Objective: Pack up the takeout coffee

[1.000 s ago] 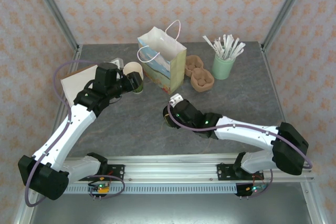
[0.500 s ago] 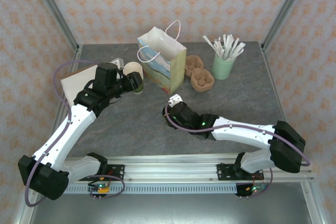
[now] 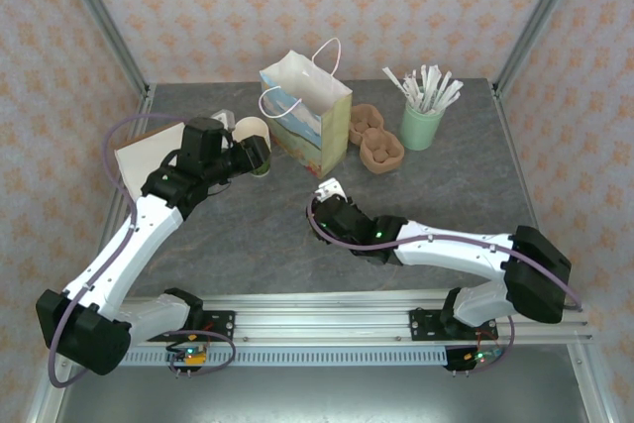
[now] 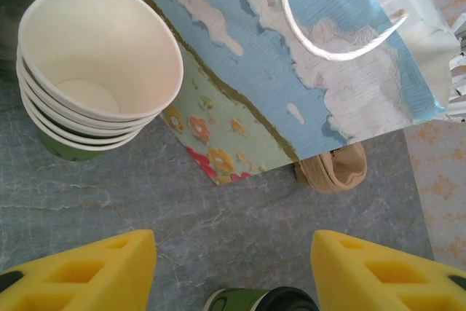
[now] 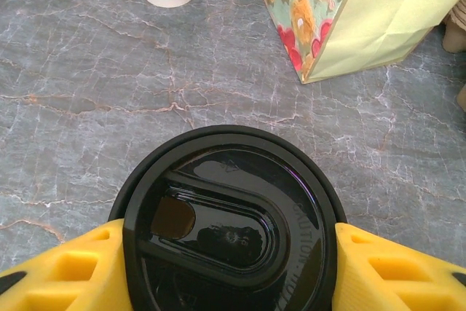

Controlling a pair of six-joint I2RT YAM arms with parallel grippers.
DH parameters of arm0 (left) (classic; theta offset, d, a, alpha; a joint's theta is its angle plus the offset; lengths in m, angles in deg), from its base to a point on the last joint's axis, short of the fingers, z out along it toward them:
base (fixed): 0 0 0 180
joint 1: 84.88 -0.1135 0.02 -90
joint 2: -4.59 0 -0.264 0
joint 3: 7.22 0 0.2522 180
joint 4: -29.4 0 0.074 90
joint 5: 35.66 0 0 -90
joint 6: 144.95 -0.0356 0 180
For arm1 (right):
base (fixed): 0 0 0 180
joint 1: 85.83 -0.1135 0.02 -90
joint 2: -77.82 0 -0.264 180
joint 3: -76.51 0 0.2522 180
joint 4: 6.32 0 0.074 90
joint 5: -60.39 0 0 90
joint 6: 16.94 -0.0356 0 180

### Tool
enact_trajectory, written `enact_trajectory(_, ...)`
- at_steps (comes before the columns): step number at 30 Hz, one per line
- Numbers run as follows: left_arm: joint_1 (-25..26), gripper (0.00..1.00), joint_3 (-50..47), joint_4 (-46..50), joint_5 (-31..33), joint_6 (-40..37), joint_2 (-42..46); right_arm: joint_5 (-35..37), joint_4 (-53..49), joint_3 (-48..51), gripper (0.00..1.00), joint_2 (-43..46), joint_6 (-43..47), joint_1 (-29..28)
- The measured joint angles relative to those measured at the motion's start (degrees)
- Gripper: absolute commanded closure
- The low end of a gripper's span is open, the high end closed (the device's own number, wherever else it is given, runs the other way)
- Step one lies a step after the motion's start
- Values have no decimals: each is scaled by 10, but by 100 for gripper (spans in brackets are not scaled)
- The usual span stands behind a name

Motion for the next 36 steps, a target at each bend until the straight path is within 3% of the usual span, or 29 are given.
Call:
enact_trajectory(26, 0, 41, 0, -21, -18, 22, -32, 100, 36, 26, 42, -23, -75, -43)
enact_trajectory(36, 0, 41, 0, -25, -19, 22, -38, 70, -40, -25, 43, -27, -75, -29)
